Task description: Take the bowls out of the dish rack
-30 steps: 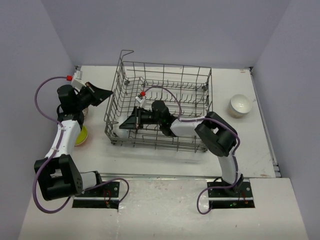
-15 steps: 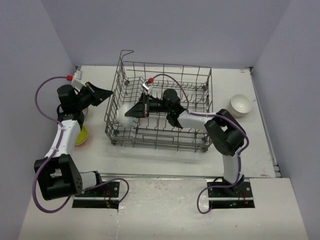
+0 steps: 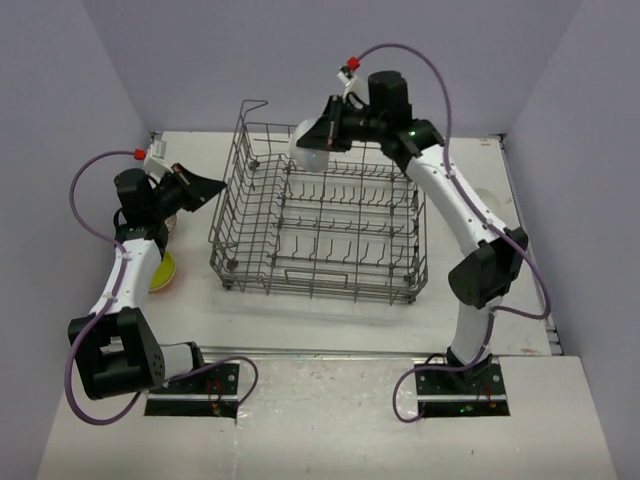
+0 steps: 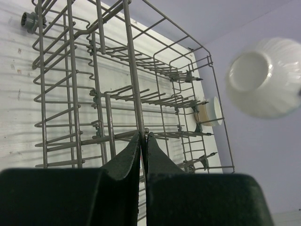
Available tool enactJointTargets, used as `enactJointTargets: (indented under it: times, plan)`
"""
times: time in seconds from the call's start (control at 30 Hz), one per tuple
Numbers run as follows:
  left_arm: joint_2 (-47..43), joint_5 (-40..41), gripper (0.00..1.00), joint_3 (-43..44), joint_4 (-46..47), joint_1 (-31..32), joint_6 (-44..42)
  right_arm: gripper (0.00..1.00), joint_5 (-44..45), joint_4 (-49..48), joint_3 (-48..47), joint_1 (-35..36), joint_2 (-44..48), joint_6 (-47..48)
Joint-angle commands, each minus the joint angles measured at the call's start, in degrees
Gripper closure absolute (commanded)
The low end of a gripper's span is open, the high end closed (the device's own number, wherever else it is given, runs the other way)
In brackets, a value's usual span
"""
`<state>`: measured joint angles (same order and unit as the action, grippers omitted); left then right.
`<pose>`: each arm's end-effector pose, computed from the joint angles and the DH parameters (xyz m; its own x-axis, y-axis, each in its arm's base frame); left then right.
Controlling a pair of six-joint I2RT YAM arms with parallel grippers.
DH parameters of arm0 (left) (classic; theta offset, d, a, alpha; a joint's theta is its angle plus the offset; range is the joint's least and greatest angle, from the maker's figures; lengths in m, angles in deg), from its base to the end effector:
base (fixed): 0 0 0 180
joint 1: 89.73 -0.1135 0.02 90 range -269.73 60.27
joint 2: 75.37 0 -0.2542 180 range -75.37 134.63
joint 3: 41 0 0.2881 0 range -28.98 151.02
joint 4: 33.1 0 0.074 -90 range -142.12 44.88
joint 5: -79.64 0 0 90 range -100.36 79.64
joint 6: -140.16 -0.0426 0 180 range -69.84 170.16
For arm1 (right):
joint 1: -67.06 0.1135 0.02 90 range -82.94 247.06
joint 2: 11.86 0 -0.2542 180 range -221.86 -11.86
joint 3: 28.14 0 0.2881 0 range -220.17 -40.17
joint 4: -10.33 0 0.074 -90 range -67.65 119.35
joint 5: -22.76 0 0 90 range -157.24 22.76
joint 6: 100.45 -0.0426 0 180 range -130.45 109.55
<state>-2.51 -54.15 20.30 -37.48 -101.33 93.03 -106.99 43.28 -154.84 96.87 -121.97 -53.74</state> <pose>0.3273 0.0371 0.2699 -0.5419 -0.6126 -0.5754 0.1883 0.5788 -0.7935 0.4081 0.2652 0.4044 -0.8050 0.1464 -0.5749 -0.4981 0.3596 0.7890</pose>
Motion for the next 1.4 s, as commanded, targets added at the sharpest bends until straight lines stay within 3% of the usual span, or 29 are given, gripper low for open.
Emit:
enactJointTargets:
  times: [0.0,0.03,0.13,0.3,0.5,0.6,0.93,1.07,1.37]
  plan:
    - [2.64,-0.24,1.0,-0.94,-7.29,0.87,-4.9,1.0,19.14,30.8,-12.22,-5.09,5.87,17.68]
    - [2.81,-0.33,1.0,-0.76,-7.29,0.87,-4.9,1.0,23.44,36.67,-15.46,-5.89,5.95,18.84]
    - [2.9,-0.24,1.0,-0.85,-7.46,0.87,-5.43,1.0,39.18,42.42,-16.46,-8.26,7.79,24.65]
    - [3.25,-0.51,1.0,-2.25,-7.46,1.22,-5.87,1.0,60.78,41.48,-6.19,-11.52,12.81,26.24]
    - [3.25,-0.42,1.0,-3.31,-10.01,1.4,-6.92,1.0,74.26,42.25,-5.72,-14.59,10.01,26.59]
    - [3.17,-0.24,1.0,-3.05,-10.98,1.4,-7.54,1.0,73.41,43.23,-6.0,-18.45,7.37,25.45]
    - [1.5,0.81,1.0,-6.47,-9.4,1.75,-5.96,1.0,57.25,41.65,-0.99,-34.36,2.88,24.13]
    - [1.23,1.07,1.0,-8.41,-5.8,2.19,-4.64,1.0,51.37,42.18,-2.66,-35.69,-0.54,23.86]
    - [0.97,2.66,1.0,-7.97,-5.35,2.72,-4.2,1.0,47.4,41.74,-3.1,-35.78,-4.85,23.51]
